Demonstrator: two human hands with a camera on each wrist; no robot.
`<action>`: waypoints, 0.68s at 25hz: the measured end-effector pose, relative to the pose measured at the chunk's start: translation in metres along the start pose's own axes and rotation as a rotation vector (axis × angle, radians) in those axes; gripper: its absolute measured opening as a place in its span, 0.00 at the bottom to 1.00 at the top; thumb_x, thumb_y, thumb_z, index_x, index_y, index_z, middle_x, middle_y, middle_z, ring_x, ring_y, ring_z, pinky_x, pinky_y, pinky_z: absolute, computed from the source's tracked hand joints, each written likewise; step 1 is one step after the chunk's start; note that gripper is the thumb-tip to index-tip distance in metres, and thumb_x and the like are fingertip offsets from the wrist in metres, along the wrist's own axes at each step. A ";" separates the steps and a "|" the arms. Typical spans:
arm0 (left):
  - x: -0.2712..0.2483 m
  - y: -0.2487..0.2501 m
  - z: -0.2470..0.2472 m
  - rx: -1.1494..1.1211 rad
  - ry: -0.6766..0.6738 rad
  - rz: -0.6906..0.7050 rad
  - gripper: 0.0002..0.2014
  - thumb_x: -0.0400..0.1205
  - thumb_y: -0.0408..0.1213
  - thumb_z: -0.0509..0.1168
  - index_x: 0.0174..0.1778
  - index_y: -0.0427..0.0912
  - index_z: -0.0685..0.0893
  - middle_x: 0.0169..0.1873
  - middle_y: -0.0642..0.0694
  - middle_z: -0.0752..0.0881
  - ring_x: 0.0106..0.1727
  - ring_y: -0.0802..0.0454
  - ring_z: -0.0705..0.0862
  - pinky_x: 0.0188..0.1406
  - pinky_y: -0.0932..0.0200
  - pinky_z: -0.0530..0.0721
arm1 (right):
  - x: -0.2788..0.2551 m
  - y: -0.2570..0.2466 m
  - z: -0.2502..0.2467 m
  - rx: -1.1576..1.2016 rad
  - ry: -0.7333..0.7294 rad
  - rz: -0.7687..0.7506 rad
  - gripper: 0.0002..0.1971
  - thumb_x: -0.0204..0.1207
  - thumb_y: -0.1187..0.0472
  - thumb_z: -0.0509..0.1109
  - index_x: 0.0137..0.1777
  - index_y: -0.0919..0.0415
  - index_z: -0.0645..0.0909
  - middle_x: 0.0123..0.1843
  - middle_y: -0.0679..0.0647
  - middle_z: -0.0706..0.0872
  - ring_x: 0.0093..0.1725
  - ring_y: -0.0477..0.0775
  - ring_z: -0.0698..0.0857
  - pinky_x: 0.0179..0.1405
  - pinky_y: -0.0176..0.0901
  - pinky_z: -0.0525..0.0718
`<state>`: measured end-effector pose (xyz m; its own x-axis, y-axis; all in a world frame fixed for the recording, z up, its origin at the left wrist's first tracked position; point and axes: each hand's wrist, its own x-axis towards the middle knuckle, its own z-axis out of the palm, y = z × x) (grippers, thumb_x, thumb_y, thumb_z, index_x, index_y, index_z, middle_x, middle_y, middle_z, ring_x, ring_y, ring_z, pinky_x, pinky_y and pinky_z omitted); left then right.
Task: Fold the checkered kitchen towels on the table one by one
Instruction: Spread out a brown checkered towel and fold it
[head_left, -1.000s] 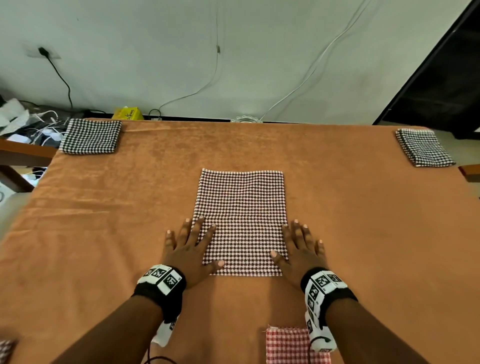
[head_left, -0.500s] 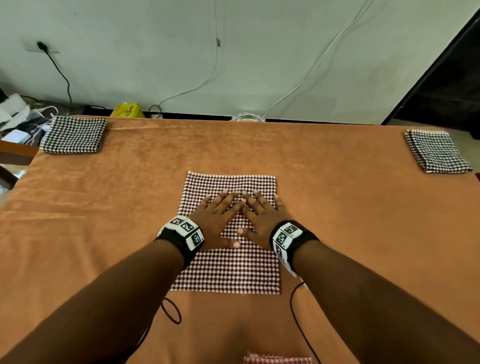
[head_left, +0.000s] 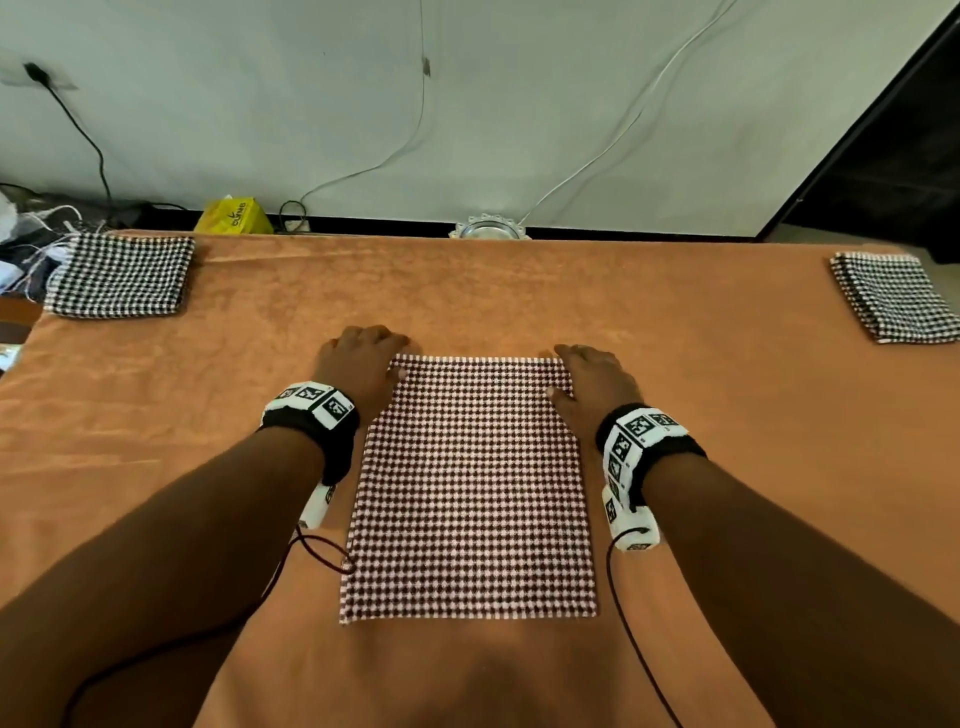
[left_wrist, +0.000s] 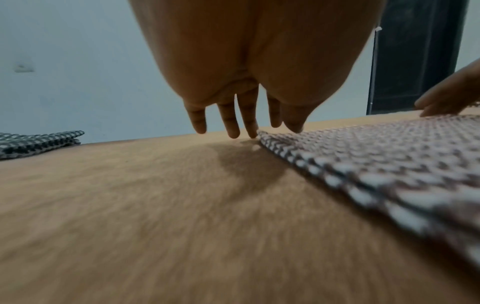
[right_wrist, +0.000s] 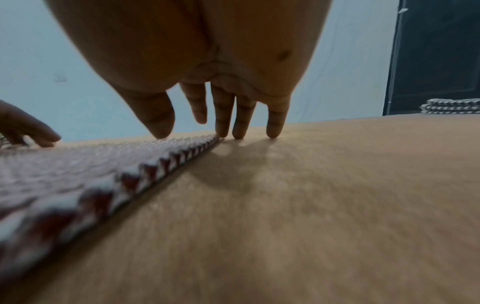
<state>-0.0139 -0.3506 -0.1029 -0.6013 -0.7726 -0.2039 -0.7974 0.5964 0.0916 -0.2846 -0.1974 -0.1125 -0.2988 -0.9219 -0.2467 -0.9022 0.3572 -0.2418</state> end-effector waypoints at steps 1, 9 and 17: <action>0.005 0.001 -0.005 -0.001 0.008 -0.016 0.27 0.84 0.50 0.63 0.80 0.53 0.68 0.76 0.44 0.74 0.76 0.39 0.70 0.72 0.33 0.71 | 0.004 -0.001 -0.004 0.009 0.008 0.022 0.32 0.80 0.46 0.64 0.82 0.51 0.60 0.81 0.55 0.68 0.80 0.63 0.64 0.74 0.66 0.70; 0.023 -0.007 -0.011 -0.018 -0.100 -0.036 0.15 0.81 0.53 0.69 0.58 0.49 0.84 0.58 0.43 0.80 0.66 0.38 0.76 0.60 0.40 0.78 | 0.021 -0.004 -0.021 -0.060 -0.049 0.075 0.14 0.79 0.54 0.68 0.64 0.51 0.82 0.64 0.57 0.81 0.67 0.64 0.76 0.65 0.62 0.79; -0.033 -0.011 -0.043 -0.362 0.039 0.126 0.07 0.78 0.43 0.76 0.48 0.45 0.88 0.41 0.47 0.88 0.42 0.50 0.81 0.45 0.53 0.80 | -0.035 0.001 -0.042 0.160 0.132 -0.103 0.04 0.74 0.62 0.72 0.48 0.56 0.87 0.44 0.51 0.87 0.45 0.54 0.82 0.44 0.43 0.77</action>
<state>0.0128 -0.3408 -0.0549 -0.6915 -0.7101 -0.1326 -0.6795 0.5772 0.4529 -0.2881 -0.1708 -0.0646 -0.2553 -0.9626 -0.0907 -0.8722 0.2698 -0.4079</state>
